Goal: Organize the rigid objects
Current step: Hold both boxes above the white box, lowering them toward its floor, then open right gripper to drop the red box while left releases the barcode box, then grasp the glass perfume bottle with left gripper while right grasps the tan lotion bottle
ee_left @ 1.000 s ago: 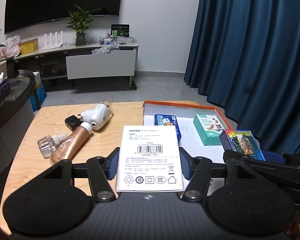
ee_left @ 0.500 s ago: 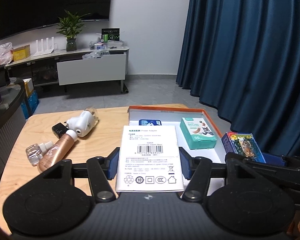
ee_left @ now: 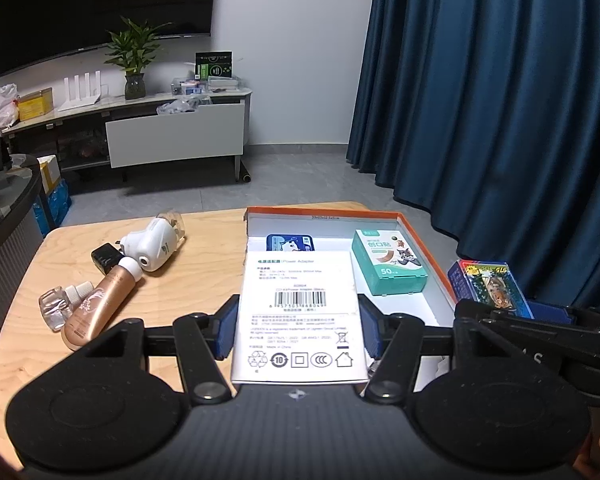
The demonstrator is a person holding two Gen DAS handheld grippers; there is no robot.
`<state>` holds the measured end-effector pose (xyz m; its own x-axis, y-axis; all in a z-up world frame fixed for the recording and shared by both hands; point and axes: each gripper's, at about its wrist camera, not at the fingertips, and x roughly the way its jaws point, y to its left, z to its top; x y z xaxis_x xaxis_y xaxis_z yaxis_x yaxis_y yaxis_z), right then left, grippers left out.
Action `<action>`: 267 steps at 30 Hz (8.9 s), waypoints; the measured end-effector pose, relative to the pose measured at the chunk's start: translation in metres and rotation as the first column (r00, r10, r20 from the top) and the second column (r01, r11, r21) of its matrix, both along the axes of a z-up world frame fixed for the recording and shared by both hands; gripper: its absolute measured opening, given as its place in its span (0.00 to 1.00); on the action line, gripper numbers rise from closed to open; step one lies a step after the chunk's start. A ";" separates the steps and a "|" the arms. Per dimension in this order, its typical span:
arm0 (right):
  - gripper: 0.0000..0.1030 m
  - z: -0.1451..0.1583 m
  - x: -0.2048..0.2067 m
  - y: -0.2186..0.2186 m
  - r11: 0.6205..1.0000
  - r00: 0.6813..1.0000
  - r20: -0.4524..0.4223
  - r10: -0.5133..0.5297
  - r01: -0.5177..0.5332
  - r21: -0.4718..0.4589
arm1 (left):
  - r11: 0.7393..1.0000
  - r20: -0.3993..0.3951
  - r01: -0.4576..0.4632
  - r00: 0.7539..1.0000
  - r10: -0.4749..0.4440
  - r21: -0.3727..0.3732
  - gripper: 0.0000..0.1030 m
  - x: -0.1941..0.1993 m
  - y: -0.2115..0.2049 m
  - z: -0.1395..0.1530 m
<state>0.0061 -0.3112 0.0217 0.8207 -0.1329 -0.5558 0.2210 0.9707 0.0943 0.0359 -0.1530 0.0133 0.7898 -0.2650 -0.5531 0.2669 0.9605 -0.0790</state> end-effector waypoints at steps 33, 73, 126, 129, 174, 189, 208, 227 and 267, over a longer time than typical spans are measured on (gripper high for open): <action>0.69 -0.009 0.018 -0.010 1.000 1.000 -0.018 -0.002 0.002 0.003 | 1.000 -0.021 0.017 1.000 -0.017 -0.004 0.58 0.016 -0.010 -0.003; 0.69 -0.028 0.045 -0.009 0.999 0.998 -0.067 0.015 -0.013 0.033 | 1.000 -0.091 0.023 0.996 -0.021 0.018 0.58 0.047 -0.013 -0.014; 0.70 -0.035 0.067 -0.012 0.998 0.992 -0.122 0.040 -0.034 0.047 | 1.000 -0.134 0.029 0.991 -0.027 0.010 0.58 0.053 -0.014 -0.029; 0.70 -0.035 0.067 -0.012 0.998 0.992 -0.122 0.039 -0.034 0.047 | 1.000 -0.135 0.030 0.990 -0.028 0.009 0.58 0.053 -0.014 -0.029; 0.72 -0.042 0.075 -0.024 0.999 0.994 -0.112 0.005 0.000 0.049 | 0.999 -0.155 0.035 0.987 -0.031 0.020 0.58 0.065 -0.019 -0.033; 0.76 -0.026 0.066 -0.043 0.996 0.994 -0.061 -0.088 0.089 0.017 | 0.990 -0.192 0.140 0.971 -0.141 -0.023 0.62 0.080 -0.047 -0.037; 0.77 -0.019 0.083 0.025 0.995 0.992 -0.078 0.096 -0.094 0.026 | 0.999 -0.136 -0.045 0.990 0.044 -0.002 0.65 0.070 0.053 -0.020; 0.77 -0.021 0.097 0.091 0.966 0.964 -0.075 0.257 -0.255 0.027 | 0.985 -0.135 -0.082 0.986 0.102 0.150 0.68 0.121 0.199 -0.057; 0.74 -0.082 0.215 0.285 0.934 0.904 -0.249 0.348 -0.358 0.003 | 0.991 -0.106 -0.130 0.986 0.127 -0.016 0.36 0.105 0.237 -0.073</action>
<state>0.2211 -0.0264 -0.0602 0.6593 0.1131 -0.7433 -0.1259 0.9913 0.0392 0.1408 0.0835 -0.0598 0.7566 -0.1786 -0.6290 0.1305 0.9839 -0.1224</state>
